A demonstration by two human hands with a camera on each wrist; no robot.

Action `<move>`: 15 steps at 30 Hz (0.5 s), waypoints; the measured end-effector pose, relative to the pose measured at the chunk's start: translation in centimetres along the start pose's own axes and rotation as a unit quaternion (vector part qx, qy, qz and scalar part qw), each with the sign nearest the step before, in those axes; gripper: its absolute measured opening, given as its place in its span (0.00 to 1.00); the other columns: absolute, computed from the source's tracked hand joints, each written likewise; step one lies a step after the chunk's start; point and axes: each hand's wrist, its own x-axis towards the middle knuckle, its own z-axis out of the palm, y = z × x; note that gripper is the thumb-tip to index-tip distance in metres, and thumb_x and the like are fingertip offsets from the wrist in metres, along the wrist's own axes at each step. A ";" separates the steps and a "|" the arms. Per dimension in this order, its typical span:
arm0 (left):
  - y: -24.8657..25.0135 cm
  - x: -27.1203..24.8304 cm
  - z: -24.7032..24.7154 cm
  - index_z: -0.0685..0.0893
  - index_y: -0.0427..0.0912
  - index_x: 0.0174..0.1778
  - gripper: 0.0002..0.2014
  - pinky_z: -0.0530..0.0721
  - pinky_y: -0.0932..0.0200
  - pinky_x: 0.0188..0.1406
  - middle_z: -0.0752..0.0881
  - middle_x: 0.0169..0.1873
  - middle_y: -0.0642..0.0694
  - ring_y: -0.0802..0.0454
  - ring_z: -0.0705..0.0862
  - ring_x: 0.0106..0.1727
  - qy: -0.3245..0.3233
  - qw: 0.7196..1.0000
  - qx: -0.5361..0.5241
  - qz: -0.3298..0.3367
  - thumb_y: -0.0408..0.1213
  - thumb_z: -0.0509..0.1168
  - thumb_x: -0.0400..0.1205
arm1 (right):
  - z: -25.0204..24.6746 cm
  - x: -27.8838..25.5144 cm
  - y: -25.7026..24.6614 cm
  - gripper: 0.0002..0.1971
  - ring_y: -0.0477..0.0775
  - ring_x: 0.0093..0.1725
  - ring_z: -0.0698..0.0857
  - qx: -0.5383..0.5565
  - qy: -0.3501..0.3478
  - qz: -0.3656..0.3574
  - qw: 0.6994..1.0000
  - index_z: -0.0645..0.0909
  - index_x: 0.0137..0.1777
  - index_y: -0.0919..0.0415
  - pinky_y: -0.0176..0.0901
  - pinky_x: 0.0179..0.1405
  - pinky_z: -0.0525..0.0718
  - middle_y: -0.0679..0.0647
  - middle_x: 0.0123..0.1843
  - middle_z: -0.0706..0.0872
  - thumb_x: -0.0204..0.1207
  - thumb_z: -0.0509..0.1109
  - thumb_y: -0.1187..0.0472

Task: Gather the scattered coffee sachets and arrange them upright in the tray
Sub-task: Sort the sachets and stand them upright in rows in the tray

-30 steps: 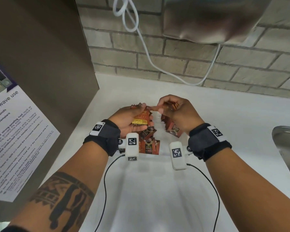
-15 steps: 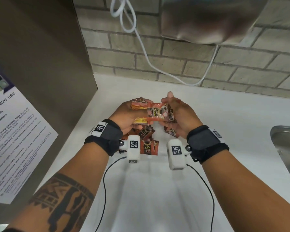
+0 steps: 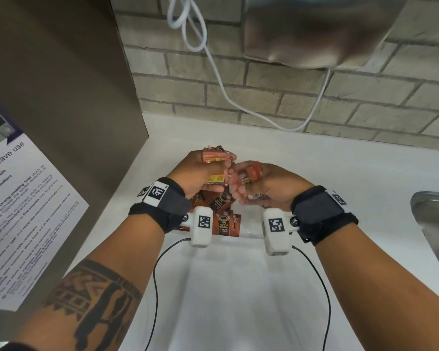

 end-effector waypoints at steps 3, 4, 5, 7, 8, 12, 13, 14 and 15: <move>-0.2 -0.1 0.0 0.85 0.41 0.67 0.15 0.91 0.60 0.38 0.91 0.51 0.40 0.45 0.92 0.51 -0.026 0.997 -0.071 -0.023 0.29 0.67 0.85 | 0.6 0.5 -0.1 0.24 0.56 0.45 0.83 0.014 0.133 -0.053 0.990 0.82 0.65 0.59 0.58 0.57 0.87 0.53 0.44 0.87 0.71 0.83 0.64; -0.3 -0.3 0.1 0.85 0.41 0.67 0.15 0.91 0.59 0.39 0.91 0.51 0.40 0.44 0.92 0.52 -0.037 0.997 -0.067 -0.018 0.29 0.69 0.83 | 0.8 0.7 -0.2 0.23 0.57 0.43 0.83 0.017 0.154 -0.068 0.985 0.83 0.63 0.60 0.56 0.51 0.86 0.55 0.44 0.86 0.69 0.84 0.61; -0.3 -0.3 0.2 0.86 0.40 0.66 0.16 0.90 0.59 0.39 0.91 0.51 0.41 0.44 0.92 0.52 -0.043 0.998 -0.051 -0.011 0.30 0.72 0.81 | 0.9 0.8 -0.2 0.22 0.56 0.41 0.83 0.018 0.162 -0.078 0.983 0.84 0.61 0.61 0.54 0.47 0.85 0.58 0.44 0.87 0.69 0.85 0.60; -0.4 -0.3 0.5 0.87 0.41 0.63 0.19 0.88 0.60 0.34 0.92 0.49 0.43 0.45 0.93 0.50 -0.034 0.999 0.002 -0.001 0.31 0.78 0.76 | 0.9 0.9 -0.3 0.19 0.55 0.40 0.85 0.013 0.159 -0.080 0.984 0.85 0.58 0.61 0.51 0.45 0.85 0.60 0.45 0.90 0.69 0.84 0.60; -0.4 -0.2 0.6 0.88 0.41 0.61 0.19 0.87 0.61 0.31 0.93 0.48 0.44 0.46 0.93 0.48 -0.023 0.999 0.030 0.003 0.32 0.80 0.74 | 0.9 0.9 -0.3 0.17 0.55 0.41 0.87 0.009 0.156 -0.079 0.985 0.86 0.57 0.61 0.51 0.45 0.86 0.60 0.47 0.91 0.69 0.84 0.61; -0.7 0.0 0.5 0.90 0.45 0.57 0.17 0.84 0.62 0.25 0.93 0.50 0.46 0.49 0.93 0.48 0.002 0.997 0.070 0.018 0.45 0.80 0.74 | 0.3 1.1 -0.2 0.15 0.58 0.46 0.91 -0.025 0.173 -0.115 0.978 0.87 0.55 0.62 0.53 0.48 0.90 0.60 0.50 0.93 0.69 0.84 0.66; -0.7 0.1 0.5 0.89 0.45 0.58 0.19 0.85 0.62 0.26 0.93 0.51 0.46 0.49 0.93 0.49 0.005 0.998 0.055 0.012 0.51 0.77 0.76 | 0.2 1.1 -0.2 0.14 0.59 0.46 0.91 -0.027 0.185 -0.119 0.975 0.87 0.54 0.62 0.56 0.48 0.90 0.60 0.50 0.93 0.70 0.83 0.67; -0.6 0.1 0.5 0.88 0.45 0.60 0.21 0.86 0.61 0.27 0.93 0.51 0.45 0.48 0.93 0.49 0.010 0.999 0.030 -0.004 0.56 0.72 0.78 | 0.2 1.1 -0.3 0.13 0.59 0.45 0.91 -0.024 0.197 -0.122 0.973 0.88 0.54 0.61 0.58 0.48 0.90 0.60 0.49 0.93 0.71 0.82 0.68; -0.6 0.2 0.4 0.87 0.45 0.61 0.23 0.88 0.60 0.29 0.93 0.52 0.44 0.47 0.93 0.50 0.019 0.999 0.002 -0.027 0.59 0.68 0.80 | 0.2 1.1 -0.4 0.10 0.58 0.43 0.90 -0.016 0.210 -0.130 0.969 0.88 0.52 0.60 0.57 0.47 0.89 0.58 0.48 0.93 0.72 0.81 0.68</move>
